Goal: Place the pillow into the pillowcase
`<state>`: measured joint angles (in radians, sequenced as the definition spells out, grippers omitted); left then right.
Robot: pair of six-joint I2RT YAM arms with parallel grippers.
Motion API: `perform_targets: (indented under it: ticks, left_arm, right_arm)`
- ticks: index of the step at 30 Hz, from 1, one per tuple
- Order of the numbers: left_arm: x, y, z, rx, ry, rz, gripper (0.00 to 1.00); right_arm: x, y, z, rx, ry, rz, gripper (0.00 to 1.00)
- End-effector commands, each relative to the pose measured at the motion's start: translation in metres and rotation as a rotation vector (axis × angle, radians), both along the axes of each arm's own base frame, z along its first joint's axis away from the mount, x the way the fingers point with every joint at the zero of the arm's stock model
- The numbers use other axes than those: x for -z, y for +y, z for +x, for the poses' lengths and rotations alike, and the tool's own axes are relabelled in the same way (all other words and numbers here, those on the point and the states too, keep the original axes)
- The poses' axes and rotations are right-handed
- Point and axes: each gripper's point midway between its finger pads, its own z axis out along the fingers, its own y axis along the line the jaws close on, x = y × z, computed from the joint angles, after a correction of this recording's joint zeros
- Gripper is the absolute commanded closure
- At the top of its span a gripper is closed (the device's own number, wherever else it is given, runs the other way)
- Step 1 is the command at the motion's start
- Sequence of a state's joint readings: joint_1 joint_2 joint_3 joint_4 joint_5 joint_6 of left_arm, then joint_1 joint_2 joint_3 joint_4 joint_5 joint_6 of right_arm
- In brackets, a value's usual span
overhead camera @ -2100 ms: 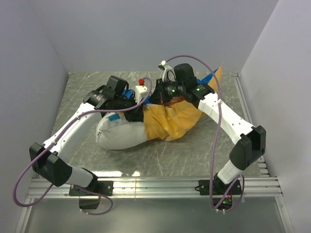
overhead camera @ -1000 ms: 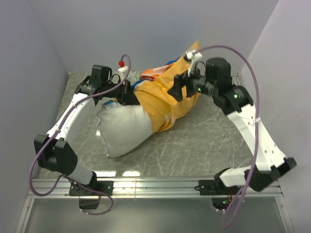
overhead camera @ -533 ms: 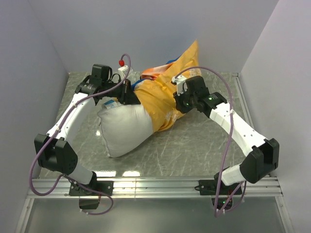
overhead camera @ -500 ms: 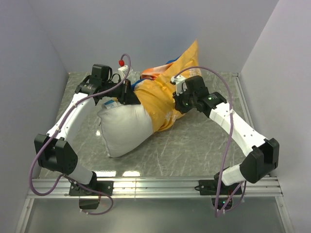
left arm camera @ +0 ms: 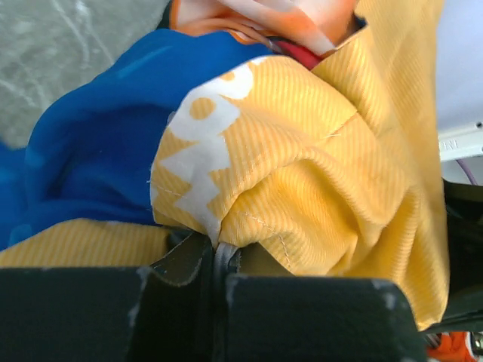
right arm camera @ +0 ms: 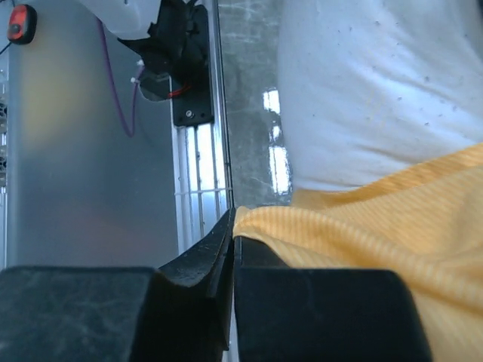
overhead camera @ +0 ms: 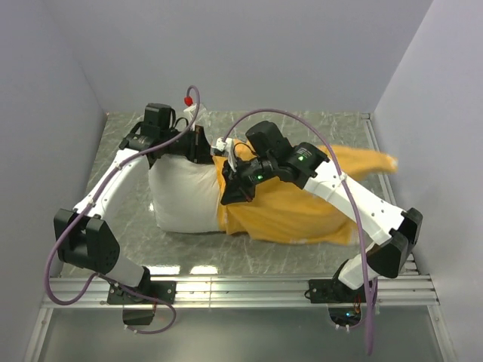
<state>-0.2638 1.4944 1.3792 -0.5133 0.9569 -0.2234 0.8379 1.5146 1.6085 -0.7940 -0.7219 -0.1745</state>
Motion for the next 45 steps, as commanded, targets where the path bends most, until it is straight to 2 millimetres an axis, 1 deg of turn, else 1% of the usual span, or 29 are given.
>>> perform_targets:
  ticks: [1,4,5,6,7,8,9,10,11,12,13,14,15,16,17,19,21,23,25,26,28,30,32,33,35,38,39,41,45]
  left_arm:
    - [-0.044,-0.007,-0.003,0.026,-0.162,-0.081,1.0]
    - [-0.045,-0.004,-0.008,0.033,-0.189,-0.064,0.99]
    - [-0.048,-0.003,-0.011,0.036,-0.209,-0.06,0.99]
    - [-0.048,-0.001,-0.013,0.044,-0.238,-0.048,0.99]
    - [-0.047,0.0,-0.014,0.049,-0.253,-0.038,0.99]
    - [-0.046,0.001,-0.021,0.06,-0.257,-0.023,0.99]
    - [-0.045,0.003,-0.02,0.068,-0.324,0.015,0.99]
    - [-0.043,0.003,-0.021,0.083,-0.374,0.047,1.0]
    - [-0.041,-0.003,-0.037,0.12,-0.403,0.077,1.0]
    - [-0.04,-0.004,-0.039,0.147,-0.491,0.117,0.99]
    - [-0.032,-0.003,-0.04,0.142,-0.526,0.168,0.99]
    - [-0.035,-0.01,-0.055,0.178,-0.586,0.182,0.99]
    - [-0.033,-0.012,-0.057,0.197,-0.659,0.216,0.99]
    - [-0.022,-0.009,-0.055,0.182,-0.688,0.279,0.99]
    - [-0.026,-0.014,-0.067,0.208,-0.753,0.291,0.99]
    - [-0.022,-0.013,-0.066,0.215,-0.867,0.351,0.99]
    - [-0.031,-0.011,-0.067,0.204,-1.013,0.413,1.0]
    - [-0.028,-0.008,-0.071,0.21,-1.058,0.449,1.0]
    - [-0.018,-0.005,-0.077,0.252,-1.054,0.475,0.99]
    - [-0.015,-0.007,-0.083,0.271,-1.048,0.471,0.99]
    - [-0.002,-0.008,-0.088,0.297,-1.04,0.482,0.99]
    - [0.001,-0.012,-0.095,0.308,-1.07,0.484,0.99]
    - [0.007,-0.017,-0.101,0.336,-1.088,0.488,1.0]
    - [0.007,-0.019,-0.102,0.337,-1.094,0.488,1.0]
    - [0.004,-0.024,-0.104,0.342,-1.113,0.482,1.0]
    - [0.004,-0.029,-0.105,0.349,-1.129,0.482,1.0]
    - [0.004,-0.032,-0.104,0.346,-1.135,0.478,0.99]
    - [0.003,-0.036,-0.104,0.347,-1.146,0.48,0.99]
    - [-0.008,-0.043,-0.101,0.322,-1.165,0.459,1.0]
  right_arm:
    - [-0.02,-0.004,0.01,0.02,-0.039,0.034,0.93]
    - [-0.028,-0.031,0.039,0.151,-0.056,0.015,0.58]
    - [-0.044,-0.042,0.045,0.187,-0.077,0.046,0.37]
    - [-0.054,-0.052,0.05,0.223,-0.082,0.06,0.32]
    - [-0.066,-0.072,0.07,0.31,-0.093,0.082,0.25]
    - [-0.095,-0.085,0.075,0.352,-0.144,0.131,0.25]
    - [-0.108,-0.097,0.087,0.414,-0.183,0.149,0.25]
    - [-0.125,-0.12,0.102,0.526,-0.207,0.181,0.25]
    - [-0.132,-0.13,0.112,0.586,-0.228,0.196,0.25]
    - [-0.141,-0.144,0.132,0.69,-0.289,0.21,0.25]
    - [-0.14,-0.154,0.144,0.77,-0.304,0.208,0.25]
    - [-0.125,-0.157,0.153,0.809,-0.301,0.183,0.25]
    - [-0.121,-0.159,0.163,0.834,-0.314,0.184,0.24]
    - [-0.112,-0.158,0.168,0.86,-0.276,0.176,0.23]
    - [-0.095,-0.152,0.177,0.855,-0.227,0.149,0.23]
    - [-0.069,-0.139,0.181,0.804,-0.119,0.109,0.24]
    - [-0.057,-0.134,0.176,0.774,-0.057,0.083,0.25]
    - [-0.042,-0.133,0.17,0.752,-0.013,0.056,0.25]
    - [-0.027,-0.133,0.157,0.728,0.036,0.013,0.25]
    - [-0.009,-0.134,0.146,0.716,0.088,-0.034,0.25]
    - [0.009,-0.131,0.136,0.694,0.129,-0.091,0.24]
    - [0.024,-0.123,0.118,0.63,0.203,-0.119,0.27]
    - [0.038,-0.111,0.102,0.564,0.27,-0.131,0.54]
    - [0.036,-0.101,0.092,0.502,0.31,-0.106,0.67]
    - [0.033,-0.086,0.077,0.423,0.369,-0.073,0.87]
    - [-0.003,-0.056,0.057,0.292,0.4,0.063,0.98]
    - [-0.018,-0.045,0.056,0.254,0.36,0.124,0.98]
    - [-0.046,-0.023,0.036,0.16,0.338,0.198,1.0]
    - [-0.065,0.004,0.011,0.055,0.383,0.257,1.0]
